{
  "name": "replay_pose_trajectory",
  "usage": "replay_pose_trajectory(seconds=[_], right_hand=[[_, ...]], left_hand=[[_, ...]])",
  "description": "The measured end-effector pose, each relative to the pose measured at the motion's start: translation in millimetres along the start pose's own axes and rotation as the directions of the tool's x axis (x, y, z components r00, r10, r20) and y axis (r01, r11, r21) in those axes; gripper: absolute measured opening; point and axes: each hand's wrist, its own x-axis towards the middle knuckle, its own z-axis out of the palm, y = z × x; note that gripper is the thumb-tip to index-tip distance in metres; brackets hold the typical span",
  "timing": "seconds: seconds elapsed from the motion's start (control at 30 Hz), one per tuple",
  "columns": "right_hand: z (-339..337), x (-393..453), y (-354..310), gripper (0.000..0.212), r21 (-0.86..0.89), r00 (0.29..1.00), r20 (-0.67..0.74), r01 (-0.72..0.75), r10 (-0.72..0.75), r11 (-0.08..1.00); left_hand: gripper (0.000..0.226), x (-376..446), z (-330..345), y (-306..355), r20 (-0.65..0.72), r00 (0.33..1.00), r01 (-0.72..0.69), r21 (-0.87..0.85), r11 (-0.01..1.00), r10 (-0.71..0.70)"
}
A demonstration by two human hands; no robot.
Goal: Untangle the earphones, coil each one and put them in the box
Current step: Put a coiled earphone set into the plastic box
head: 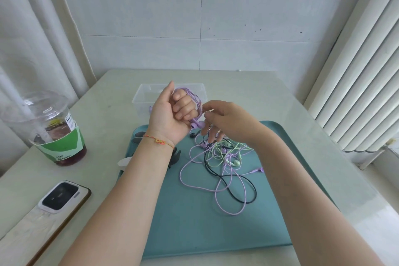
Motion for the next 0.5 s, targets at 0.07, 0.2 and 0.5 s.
replay_pose_trajectory(seconds=[0.07,0.2,0.5], right_hand=[[5,0,-1,0.019,0.095,0.999,0.039,-0.028,0.025,0.995],[10,3,2,0.011,0.108,1.0,-0.027,-0.001,0.004,0.994],[-1,-2,-3,0.022,0.19,0.999,-0.001,-0.037,0.038,0.981]], left_hand=[[0.059,0,0,-1,-0.037,0.999,-0.017,-0.022,1.0,0.017],[0.058,-3,1,1,-0.09,0.995,-0.04,-0.002,0.999,0.04],[0.055,-5,5,1,-0.128,0.987,-0.058,0.248,0.967,0.092]])
